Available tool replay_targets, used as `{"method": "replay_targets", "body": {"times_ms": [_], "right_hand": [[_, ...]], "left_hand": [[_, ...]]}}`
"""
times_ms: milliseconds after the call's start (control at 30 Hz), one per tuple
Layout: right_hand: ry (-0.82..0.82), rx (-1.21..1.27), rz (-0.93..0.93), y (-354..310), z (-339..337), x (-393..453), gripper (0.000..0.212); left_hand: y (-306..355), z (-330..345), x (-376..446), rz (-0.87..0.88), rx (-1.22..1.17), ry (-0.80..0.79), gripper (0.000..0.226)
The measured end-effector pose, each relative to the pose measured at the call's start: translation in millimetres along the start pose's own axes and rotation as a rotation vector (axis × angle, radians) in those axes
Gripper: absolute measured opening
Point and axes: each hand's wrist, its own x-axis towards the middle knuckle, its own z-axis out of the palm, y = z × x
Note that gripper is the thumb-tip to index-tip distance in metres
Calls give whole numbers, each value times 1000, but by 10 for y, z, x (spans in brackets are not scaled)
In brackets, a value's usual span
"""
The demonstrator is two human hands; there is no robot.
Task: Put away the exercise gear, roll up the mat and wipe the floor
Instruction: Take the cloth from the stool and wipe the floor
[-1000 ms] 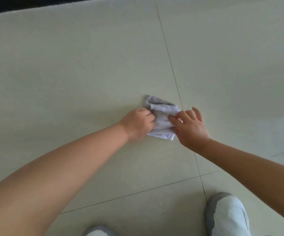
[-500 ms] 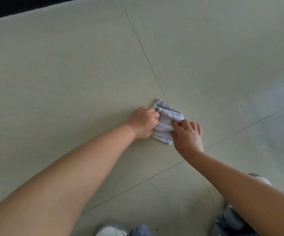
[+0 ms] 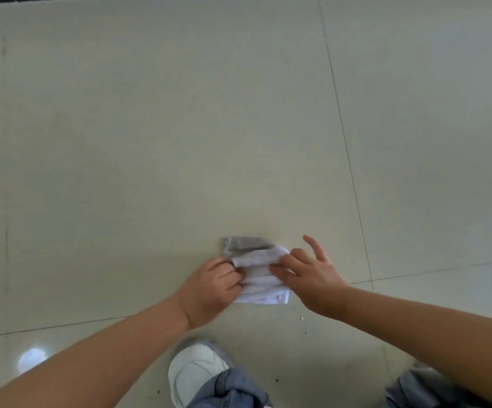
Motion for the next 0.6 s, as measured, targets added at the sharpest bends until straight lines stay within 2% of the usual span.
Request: {"method": "replay_targets", "body": {"times_ms": [67, 133, 233, 300, 333, 400, 500, 600], "right_hand": [[-45, -47, -19, 220, -80, -211, 56], [-90, -96, 45, 520, -175, -339, 58], [-167, -115, 300, 1009, -316, -320, 55], [-216, -79, 479, 1215, -351, -259, 53], [-232, -57, 540, 1257, -352, -228, 51], [-268, 24, 637, 1252, -386, -163, 45], [-451, 71, 757, 1141, -475, -64, 47], [-462, 65, 848, 1069, -504, -9, 44]], "left_hand": [[150, 79, 297, 63, 24, 20, 47], [187, 56, 719, 91, 47, -65, 34], [97, -13, 1429, 51, 39, -218, 33], [12, -43, 1867, 44, 49, -245, 30], [11, -146, 2029, 40, 98, -230, 22], [3, -348, 2245, 25, 149, -298, 7], [62, -366, 2353, -51, 201, -504, 34], [57, -335, 2319, -107, 162, -519, 35]]}}
